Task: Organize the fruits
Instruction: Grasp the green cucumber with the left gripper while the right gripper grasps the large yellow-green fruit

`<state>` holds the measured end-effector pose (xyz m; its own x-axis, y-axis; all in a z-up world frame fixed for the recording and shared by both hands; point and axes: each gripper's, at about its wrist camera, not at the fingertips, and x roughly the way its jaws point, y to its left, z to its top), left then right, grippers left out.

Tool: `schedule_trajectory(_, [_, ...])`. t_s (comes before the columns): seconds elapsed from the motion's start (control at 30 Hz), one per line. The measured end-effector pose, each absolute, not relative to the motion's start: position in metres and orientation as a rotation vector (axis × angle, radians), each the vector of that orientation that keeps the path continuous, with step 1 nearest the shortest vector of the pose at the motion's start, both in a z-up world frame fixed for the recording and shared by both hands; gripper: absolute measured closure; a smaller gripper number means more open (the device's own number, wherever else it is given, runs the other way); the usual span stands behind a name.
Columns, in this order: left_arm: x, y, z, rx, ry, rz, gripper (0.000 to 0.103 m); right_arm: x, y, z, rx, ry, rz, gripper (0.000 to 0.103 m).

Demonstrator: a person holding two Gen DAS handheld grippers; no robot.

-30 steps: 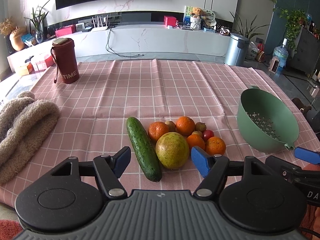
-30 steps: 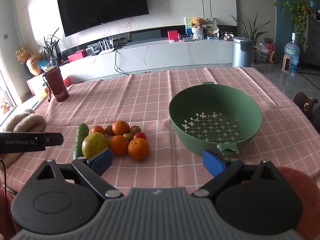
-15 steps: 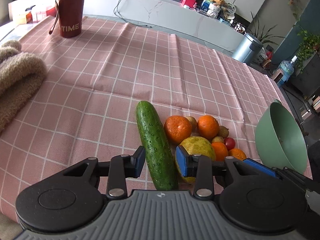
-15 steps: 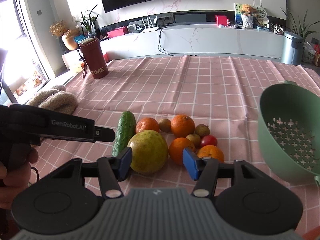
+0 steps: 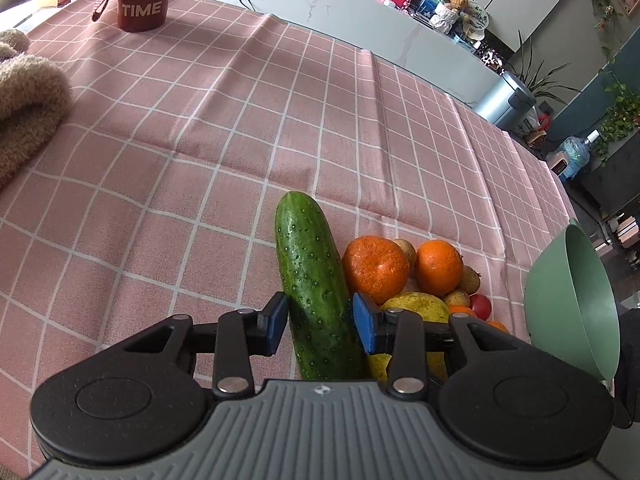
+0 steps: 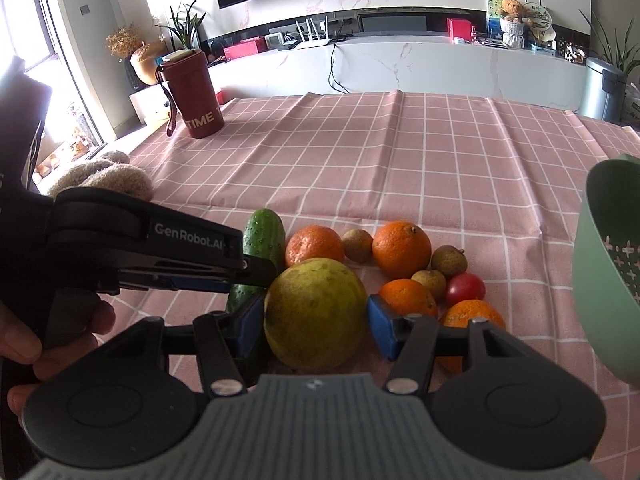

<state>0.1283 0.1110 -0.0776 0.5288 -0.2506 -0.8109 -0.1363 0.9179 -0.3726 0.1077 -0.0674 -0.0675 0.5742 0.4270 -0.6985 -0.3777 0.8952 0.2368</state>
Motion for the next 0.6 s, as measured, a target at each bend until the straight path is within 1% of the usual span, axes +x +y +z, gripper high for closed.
schedule_trajectory(0.13, [0.130,0.112,-0.082,-0.437,1.023,-0.073,0.054,0.107,-0.064,-0.070,0.049,0.821,0.474,0.044])
schedule_trajectory(0.17, [0.130,0.112,-0.083,-0.436,1.022,-0.076,0.055,0.107,-0.063,-0.071,0.043,0.818,0.475,0.042])
schedule_trajectory(0.2, [0.130,0.112,-0.083,-0.442,1.019,-0.085,0.059,0.106,-0.062,-0.071,0.032,0.813,0.477,0.042])
schedule_trajectory(0.23, [0.129,0.112,-0.082,-0.446,1.020,-0.082,0.060,0.105,-0.060,-0.072,0.019,0.807,0.476,0.043])
schedule_trajectory(0.27, [0.128,0.112,-0.082,-0.447,1.020,-0.082,0.060,0.103,-0.059,-0.072,0.000,0.799,0.469,0.046])
schedule_trajectory(0.6, [0.101,0.118,-0.075,-0.412,1.114,-0.112,0.062,0.078,-0.080,-0.066,0.012,0.862,0.478,0.047])
